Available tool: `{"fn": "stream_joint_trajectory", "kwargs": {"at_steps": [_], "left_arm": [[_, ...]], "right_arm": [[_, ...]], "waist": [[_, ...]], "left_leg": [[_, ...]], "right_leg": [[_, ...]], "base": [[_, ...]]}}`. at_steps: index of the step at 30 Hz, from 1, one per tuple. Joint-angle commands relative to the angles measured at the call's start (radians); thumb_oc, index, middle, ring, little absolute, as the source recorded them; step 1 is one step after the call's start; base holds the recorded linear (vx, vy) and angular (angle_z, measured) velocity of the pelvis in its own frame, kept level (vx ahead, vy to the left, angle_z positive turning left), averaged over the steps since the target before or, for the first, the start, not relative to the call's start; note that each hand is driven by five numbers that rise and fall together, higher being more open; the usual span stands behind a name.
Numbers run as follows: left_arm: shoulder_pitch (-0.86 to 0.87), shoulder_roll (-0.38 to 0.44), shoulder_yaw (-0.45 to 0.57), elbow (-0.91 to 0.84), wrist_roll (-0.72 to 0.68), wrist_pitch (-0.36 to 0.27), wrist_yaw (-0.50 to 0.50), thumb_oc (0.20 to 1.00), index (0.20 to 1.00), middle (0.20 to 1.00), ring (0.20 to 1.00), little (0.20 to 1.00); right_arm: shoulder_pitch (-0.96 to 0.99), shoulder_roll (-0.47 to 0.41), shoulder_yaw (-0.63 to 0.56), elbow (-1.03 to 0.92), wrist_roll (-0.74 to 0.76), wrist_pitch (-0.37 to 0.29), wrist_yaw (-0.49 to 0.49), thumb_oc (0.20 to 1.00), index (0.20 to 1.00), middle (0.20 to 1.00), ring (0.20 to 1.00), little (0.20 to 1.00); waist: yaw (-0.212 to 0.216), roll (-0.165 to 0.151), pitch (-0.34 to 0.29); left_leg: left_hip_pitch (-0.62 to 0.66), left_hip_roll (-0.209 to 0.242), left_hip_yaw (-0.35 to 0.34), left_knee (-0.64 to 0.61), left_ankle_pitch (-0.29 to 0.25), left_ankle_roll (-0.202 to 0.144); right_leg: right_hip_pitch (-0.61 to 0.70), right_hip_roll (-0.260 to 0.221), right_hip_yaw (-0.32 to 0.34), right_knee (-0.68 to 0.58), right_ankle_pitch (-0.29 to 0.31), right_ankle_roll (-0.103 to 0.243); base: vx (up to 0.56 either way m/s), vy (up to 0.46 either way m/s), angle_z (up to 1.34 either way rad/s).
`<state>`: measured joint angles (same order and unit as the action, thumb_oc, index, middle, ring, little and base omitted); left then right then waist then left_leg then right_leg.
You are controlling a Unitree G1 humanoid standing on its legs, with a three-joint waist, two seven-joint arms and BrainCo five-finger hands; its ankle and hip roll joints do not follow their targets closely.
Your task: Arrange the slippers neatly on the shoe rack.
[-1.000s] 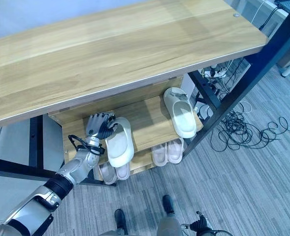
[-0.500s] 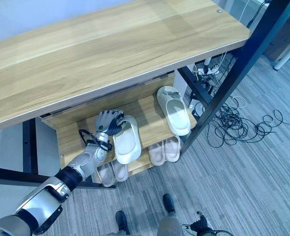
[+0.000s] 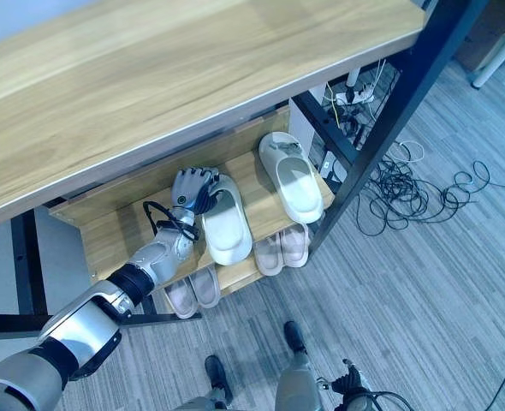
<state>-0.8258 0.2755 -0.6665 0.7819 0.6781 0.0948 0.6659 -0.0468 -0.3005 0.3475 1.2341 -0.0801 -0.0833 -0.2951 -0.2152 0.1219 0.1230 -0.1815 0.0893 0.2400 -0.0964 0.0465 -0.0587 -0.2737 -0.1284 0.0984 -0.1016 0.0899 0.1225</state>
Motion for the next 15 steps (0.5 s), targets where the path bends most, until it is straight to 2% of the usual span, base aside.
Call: {"fn": "stream_joint_trajectory", "kwargs": {"at_steps": [1,15], "left_arm": [[-0.153,-0.045,0.053,0.134,-0.038,-0.018,0.005,0.200,0.200,0.200,0.200,0.200],[-0.177,-0.061,0.051,0.188,-0.060,-0.012,0.010,0.200,0.200,0.200,0.200,0.200]], "right_arm": [[-0.063,-0.075,0.026,0.047,0.026,-0.011,-0.013,1.000,1.000,1.000,1.000,1.000],[-0.069,-0.077,0.026,0.063,0.037,-0.014,-0.009,1.000,1.000,1.000,1.000,1.000]], "waist": [[-0.026,0.046,0.012],[-0.036,0.054,0.007]], "left_leg": [[0.027,0.047,-0.044,0.009,-0.018,-0.049],[0.034,0.065,-0.024,0.009,-0.014,-0.058]], "right_leg": [[-0.025,0.044,-0.035,0.050,-0.062,0.013],[-0.031,0.059,-0.017,0.050,-0.063,0.007]], "base": [[0.01,-0.058,-0.09],[0.01,-0.022,-0.03]]}}
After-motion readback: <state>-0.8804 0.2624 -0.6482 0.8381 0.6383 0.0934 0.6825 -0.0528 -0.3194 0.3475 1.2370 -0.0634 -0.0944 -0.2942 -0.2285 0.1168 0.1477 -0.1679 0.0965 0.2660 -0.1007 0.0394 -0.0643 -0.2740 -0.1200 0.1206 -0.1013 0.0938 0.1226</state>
